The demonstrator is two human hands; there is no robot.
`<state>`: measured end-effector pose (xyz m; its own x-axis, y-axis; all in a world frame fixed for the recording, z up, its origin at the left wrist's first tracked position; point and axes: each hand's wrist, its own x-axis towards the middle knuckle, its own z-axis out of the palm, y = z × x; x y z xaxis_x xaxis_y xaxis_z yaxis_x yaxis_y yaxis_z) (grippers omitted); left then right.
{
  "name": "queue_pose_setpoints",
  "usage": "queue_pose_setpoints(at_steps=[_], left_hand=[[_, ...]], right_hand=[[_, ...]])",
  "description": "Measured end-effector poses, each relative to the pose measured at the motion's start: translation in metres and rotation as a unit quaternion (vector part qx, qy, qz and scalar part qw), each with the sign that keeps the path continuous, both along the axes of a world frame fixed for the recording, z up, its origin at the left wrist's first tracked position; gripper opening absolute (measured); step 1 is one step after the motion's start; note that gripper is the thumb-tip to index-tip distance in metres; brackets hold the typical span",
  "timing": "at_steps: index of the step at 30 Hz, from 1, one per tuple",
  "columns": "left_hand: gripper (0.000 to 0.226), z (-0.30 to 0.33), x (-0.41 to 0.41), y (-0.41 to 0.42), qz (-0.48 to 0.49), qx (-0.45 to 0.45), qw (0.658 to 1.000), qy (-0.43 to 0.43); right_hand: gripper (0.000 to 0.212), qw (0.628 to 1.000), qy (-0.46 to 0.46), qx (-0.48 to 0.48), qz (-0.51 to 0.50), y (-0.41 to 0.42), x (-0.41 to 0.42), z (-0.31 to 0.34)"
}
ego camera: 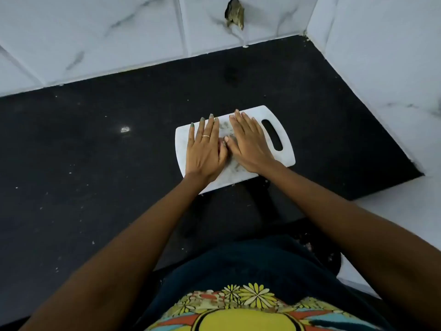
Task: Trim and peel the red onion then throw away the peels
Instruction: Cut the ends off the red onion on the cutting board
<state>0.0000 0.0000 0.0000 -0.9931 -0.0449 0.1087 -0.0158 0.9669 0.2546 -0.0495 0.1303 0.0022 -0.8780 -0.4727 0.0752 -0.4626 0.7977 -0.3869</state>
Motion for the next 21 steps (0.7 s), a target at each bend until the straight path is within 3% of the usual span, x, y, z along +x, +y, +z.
queue_pose_setpoints(at_steps=[5,8,11,15,19,21], left_hand=[[0.055,0.005,0.007,-0.005,0.029,0.141,0.99,0.015],[0.036,0.012,0.01,-0.007,0.116,0.223,0.968,0.013],[0.03,0.016,0.01,-0.01,0.167,0.277,0.946,-0.037],[0.031,0.012,0.008,-0.017,0.161,0.344,0.922,-0.071],[0.032,0.012,0.004,-0.021,0.162,0.405,0.895,-0.093],[0.028,0.014,0.001,-0.021,0.166,0.435,0.879,-0.103]], right_hand=[[0.033,0.99,0.005,-0.107,-0.087,0.002,0.011,0.014],[0.024,0.971,-0.07,-0.177,-0.142,0.007,0.013,0.025],[0.023,0.948,-0.162,-0.207,-0.178,0.006,0.015,0.028],[0.028,0.934,-0.235,-0.192,-0.19,-0.004,0.015,0.029],[0.038,0.876,-0.361,-0.245,-0.206,-0.017,0.013,0.028],[0.034,0.86,-0.374,-0.272,-0.217,-0.02,0.011,0.026]])
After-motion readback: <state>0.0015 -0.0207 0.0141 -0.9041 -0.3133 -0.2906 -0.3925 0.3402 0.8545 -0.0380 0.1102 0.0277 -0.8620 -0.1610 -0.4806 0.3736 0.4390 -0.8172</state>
